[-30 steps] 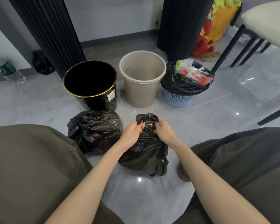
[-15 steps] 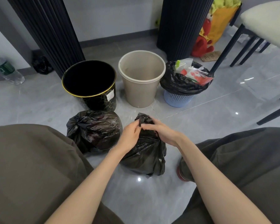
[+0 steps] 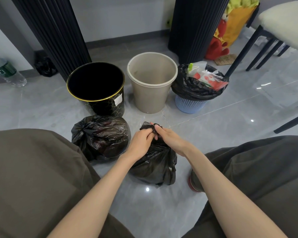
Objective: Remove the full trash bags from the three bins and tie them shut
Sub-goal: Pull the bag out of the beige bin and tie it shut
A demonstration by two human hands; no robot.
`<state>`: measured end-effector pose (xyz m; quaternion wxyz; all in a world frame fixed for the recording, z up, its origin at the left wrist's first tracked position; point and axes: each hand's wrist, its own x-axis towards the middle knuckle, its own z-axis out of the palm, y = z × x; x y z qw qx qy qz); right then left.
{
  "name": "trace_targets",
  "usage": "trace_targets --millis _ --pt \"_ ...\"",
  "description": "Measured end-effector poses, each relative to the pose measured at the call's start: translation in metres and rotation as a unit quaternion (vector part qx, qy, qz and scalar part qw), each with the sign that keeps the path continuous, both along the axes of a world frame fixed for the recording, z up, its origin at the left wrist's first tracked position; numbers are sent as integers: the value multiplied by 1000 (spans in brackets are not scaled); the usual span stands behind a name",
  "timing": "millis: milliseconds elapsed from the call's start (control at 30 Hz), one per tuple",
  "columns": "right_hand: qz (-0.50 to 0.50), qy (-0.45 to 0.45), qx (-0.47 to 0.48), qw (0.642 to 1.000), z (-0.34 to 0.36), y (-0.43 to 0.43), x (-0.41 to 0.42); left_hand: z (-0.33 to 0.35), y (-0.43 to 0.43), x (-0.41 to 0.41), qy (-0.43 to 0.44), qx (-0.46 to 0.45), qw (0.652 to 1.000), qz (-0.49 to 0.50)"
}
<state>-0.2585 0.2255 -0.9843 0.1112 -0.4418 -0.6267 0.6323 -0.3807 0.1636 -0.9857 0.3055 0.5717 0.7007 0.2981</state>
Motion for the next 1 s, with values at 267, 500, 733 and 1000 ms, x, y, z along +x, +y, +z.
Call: trace_targets --millis 267,500,733,1000 --pt "-122 69 -76 987 1 -1 -2 0 2 -6 -103 -65 993 -10" --pt "-42 9 -52 998 6 1 3 -5 3 -32 -80 -78 994 -4" --pt "156 -178 346 908 3 2 6 0 8 -29 -200 -171 963 63" --pt "134 -152 360 911 -7 -9 8 -1 4 -34 -295 -192 935 37"
